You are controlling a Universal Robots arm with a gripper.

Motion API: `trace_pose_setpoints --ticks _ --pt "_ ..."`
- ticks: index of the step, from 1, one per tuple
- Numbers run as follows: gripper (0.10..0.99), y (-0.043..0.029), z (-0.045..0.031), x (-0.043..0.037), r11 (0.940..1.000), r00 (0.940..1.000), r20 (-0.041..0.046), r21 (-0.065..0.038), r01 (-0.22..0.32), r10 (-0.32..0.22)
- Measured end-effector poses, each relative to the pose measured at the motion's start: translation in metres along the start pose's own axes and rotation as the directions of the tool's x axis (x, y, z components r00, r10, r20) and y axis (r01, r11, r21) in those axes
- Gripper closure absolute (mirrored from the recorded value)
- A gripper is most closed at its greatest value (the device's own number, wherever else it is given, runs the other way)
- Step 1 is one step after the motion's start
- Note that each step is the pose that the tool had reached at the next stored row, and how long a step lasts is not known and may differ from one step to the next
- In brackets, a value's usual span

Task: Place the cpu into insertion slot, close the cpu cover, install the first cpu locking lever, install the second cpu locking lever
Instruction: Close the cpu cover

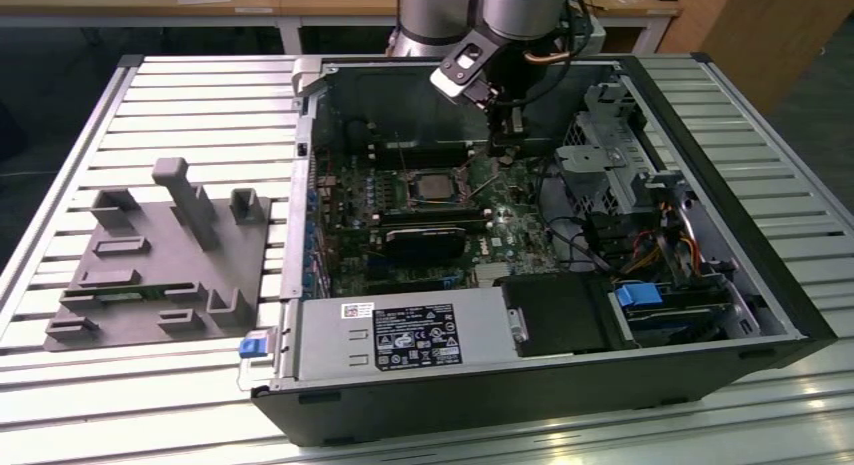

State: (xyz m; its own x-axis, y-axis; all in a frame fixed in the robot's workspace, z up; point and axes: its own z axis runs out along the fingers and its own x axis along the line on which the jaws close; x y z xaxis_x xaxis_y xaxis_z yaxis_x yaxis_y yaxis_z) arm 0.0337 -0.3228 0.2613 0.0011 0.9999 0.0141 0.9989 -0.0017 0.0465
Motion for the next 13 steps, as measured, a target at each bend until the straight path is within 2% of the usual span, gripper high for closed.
trace_pose_setpoints --ticks 6,13 --pt "0.98 0.0089 0.0013 0.0015 1.0 1.0 -0.0004 0.001 0.0 0.0" --pt "0.98 0.015 0.0029 0.006 1.0 1.0 0.0001 0.001 -0.006 0.006"
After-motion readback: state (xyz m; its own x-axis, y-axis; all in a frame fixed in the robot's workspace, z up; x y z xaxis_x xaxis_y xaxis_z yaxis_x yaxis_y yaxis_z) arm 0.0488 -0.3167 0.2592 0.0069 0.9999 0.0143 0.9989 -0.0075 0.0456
